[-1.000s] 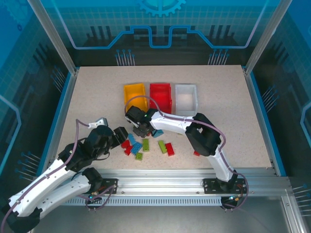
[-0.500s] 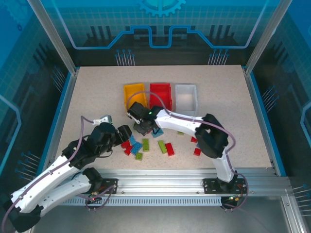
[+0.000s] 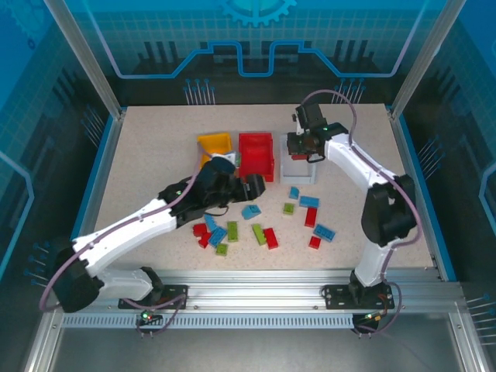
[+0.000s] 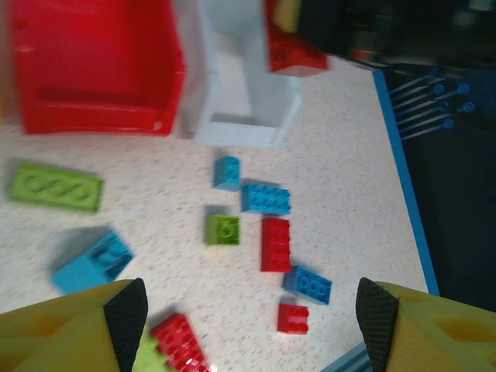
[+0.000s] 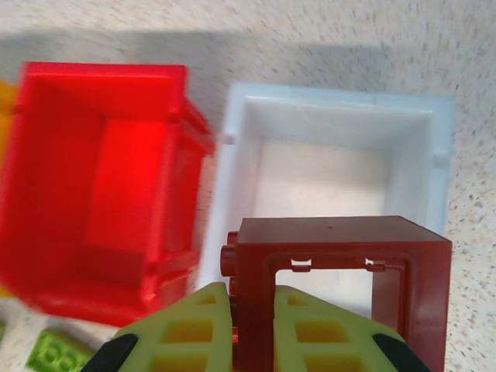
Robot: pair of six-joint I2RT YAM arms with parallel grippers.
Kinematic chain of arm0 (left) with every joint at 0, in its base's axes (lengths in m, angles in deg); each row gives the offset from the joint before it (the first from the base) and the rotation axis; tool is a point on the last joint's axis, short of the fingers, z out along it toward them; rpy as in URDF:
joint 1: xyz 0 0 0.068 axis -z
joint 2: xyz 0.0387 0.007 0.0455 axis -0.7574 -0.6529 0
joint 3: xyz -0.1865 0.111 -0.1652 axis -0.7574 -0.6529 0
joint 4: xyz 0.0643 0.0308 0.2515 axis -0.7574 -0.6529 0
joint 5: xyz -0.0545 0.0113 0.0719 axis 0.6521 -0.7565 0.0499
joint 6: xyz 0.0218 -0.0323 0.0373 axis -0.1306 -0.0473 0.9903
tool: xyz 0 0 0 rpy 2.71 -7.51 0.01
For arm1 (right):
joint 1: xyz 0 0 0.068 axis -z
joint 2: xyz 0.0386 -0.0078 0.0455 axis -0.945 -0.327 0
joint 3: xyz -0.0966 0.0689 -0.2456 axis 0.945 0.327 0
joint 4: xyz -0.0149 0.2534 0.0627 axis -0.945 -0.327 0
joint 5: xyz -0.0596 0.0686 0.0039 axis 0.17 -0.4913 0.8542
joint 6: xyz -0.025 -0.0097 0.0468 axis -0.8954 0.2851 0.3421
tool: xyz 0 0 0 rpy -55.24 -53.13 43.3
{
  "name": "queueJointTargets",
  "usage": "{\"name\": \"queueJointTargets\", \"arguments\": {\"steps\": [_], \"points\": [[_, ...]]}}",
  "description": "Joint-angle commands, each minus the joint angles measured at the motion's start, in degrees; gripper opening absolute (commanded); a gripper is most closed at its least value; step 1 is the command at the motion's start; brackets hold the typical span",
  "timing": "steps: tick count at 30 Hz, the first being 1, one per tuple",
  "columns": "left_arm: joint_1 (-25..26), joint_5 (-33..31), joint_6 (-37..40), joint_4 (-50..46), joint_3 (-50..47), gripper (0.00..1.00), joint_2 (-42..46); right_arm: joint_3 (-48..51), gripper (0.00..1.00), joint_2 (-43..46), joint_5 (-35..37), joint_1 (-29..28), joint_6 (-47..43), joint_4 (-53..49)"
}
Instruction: Sort the legos into containers by color
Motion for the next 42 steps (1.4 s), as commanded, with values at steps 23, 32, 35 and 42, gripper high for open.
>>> {"name": "queueJointTargets", "arguments": {"steps": [23,32,35,42], "points": [[2.1,-4.2,5.5,-1.2,1.8,0.76,-1.6,-13.8,0.38,-12.9,0.0,1.3,7.7,-9.3],[-4.5,-7.1,6.4,-19.5,0.9,0.79,1.6,-6.5,0.39,5.1,5.9,-3.3,7.1,-6.7],[-10.8,-2.2,10.3,-21.6,-1.2,0.81,-0.2,7.0,0.47,17.2,2.8,-7.8,6.2,2.9],[-15.6,-2.8,20.7,-18.7,-0.8,0.84,-10.9,38.9,0.70,40.3,-1.8,-24.7,8.9,25.6]]}}
